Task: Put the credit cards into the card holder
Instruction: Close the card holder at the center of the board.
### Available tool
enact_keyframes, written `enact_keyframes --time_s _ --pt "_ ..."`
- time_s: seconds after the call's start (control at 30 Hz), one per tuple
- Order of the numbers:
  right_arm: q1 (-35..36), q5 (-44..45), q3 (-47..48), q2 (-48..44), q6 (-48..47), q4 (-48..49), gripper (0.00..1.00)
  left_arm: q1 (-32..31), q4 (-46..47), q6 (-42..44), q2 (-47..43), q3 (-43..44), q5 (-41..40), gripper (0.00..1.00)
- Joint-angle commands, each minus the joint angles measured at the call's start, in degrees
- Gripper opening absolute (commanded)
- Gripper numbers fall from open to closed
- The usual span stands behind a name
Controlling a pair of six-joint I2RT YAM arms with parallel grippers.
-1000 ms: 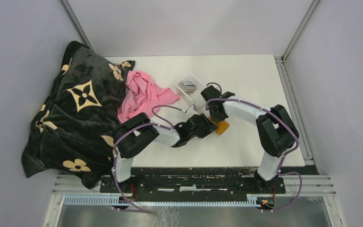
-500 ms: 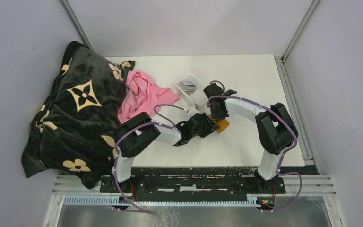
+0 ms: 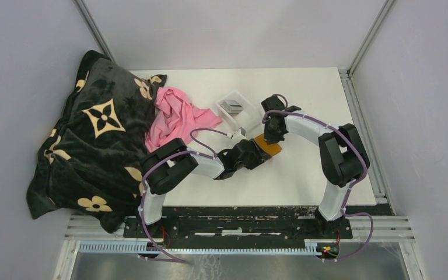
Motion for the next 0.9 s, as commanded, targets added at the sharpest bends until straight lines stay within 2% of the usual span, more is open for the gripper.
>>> enact_keyframes --time_s 0.0,0.23,0.57,0.87 --pt "-4.1 -2.5 -6.4 6.9 4.5 4.7 0.01 -0.2 -24.2 5.2 6.6 -5.2 -0.5 0.51" --pt "-5.8 -4.1 -6.1 8.2 7.9 3.5 0.01 -0.3 -26.0 5.1 4.9 -6.1 -1.6 0.51" --pt "-5.9 -2.4 -3.5 9.9 14.8 -3.9 0.01 -0.2 -30.2 4.6 2.1 -6.9 -2.8 0.52" --pt "-6.3 -0.5 -1.0 12.3 24.9 -8.9 0.01 -0.2 -35.5 6.9 -2.7 -4.9 -6.7 0.52"
